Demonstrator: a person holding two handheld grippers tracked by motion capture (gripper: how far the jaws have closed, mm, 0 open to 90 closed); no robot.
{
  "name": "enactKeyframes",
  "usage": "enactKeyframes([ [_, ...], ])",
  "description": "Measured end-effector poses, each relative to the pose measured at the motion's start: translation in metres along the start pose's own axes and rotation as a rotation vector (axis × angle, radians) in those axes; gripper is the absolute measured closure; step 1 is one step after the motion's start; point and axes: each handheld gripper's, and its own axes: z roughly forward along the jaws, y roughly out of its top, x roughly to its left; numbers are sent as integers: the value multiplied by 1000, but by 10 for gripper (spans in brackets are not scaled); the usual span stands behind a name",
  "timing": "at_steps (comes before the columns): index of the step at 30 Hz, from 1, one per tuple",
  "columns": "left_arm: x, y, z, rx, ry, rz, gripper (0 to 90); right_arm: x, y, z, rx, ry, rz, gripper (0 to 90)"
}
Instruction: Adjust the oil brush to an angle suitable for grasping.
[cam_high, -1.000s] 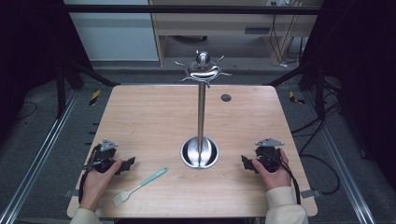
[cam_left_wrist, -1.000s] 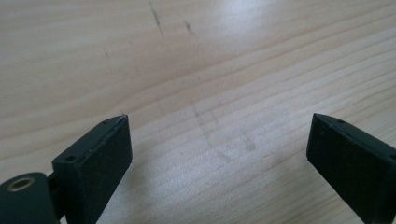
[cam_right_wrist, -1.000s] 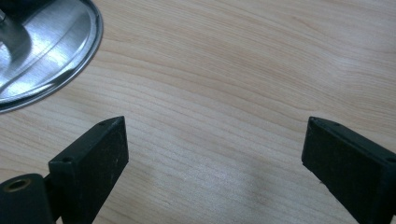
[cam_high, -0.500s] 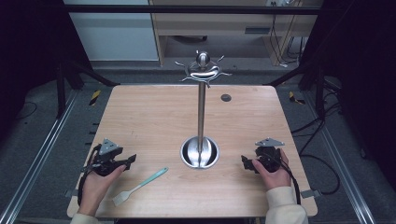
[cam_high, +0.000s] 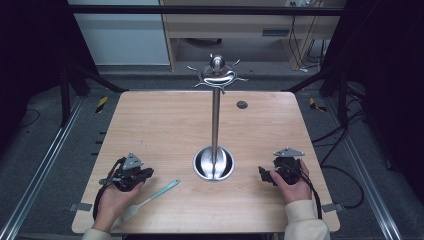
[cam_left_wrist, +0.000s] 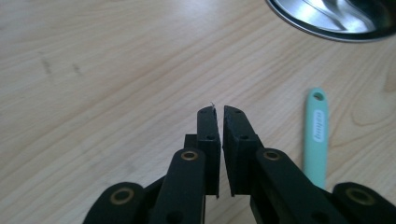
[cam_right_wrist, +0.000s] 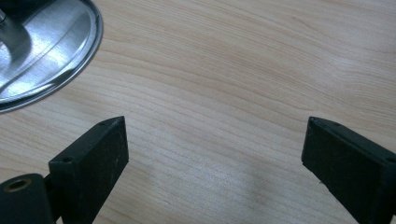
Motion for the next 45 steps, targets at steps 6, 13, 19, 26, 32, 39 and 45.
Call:
enactKeyframes([
  [6,-15,3,10,63,-50,50,899,0,0,0,1,1,-2,81],
  [13,-22,3,16,101,-76,66,900,-1,0,-1,1,0,-4,81],
  [19,-27,3,17,118,-96,85,900,-1,0,0,-1,-2,-5,81],
  [26,-35,4,18,129,-110,105,900,-1,0,0,-2,-3,0,81],
  [32,-43,7,16,150,-123,145,900,-1,0,-1,-7,-2,-1,81],
  [39,-45,20,-10,200,-89,199,843,-2,0,-1,-1,-9,1,81],
  [45,-45,18,-25,312,-74,219,729,-3,0,-2,-5,-14,1,80],
])
